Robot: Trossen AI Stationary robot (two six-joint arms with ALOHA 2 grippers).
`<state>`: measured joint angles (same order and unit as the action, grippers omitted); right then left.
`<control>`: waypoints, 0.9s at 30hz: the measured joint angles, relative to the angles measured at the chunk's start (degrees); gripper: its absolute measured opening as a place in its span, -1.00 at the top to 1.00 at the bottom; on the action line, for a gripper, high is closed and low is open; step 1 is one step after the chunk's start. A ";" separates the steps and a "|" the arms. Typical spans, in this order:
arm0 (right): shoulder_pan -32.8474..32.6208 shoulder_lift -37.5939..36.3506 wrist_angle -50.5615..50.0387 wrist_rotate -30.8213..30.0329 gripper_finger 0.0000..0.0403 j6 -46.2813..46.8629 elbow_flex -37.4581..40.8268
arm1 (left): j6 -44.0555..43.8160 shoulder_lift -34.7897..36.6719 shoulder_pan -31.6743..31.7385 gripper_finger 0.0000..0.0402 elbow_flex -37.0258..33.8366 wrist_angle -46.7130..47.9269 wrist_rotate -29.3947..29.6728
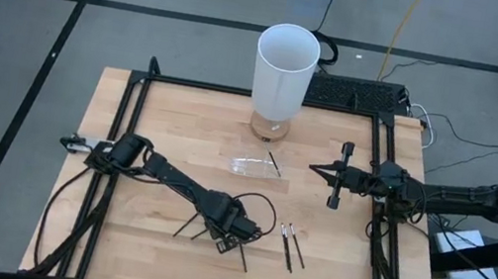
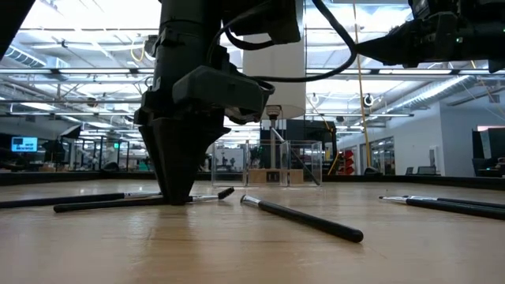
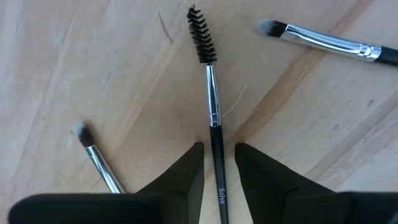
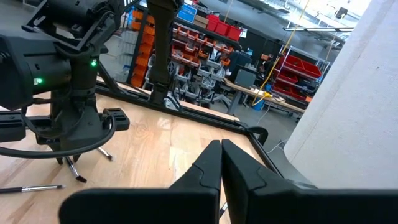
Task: Put items in baskets/containers
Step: Put the brow brush into the transparent organizer
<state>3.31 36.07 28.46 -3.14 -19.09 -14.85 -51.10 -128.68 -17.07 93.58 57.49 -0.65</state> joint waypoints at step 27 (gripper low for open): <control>0.01 0.00 -0.02 0.00 1.00 -0.07 0.00 | 3.92 0.50 0.83 0.37 -0.22 0.00 0.26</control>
<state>3.31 36.07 28.45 -3.14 -19.16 -14.85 -47.18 -128.18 -16.24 93.36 57.50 -0.39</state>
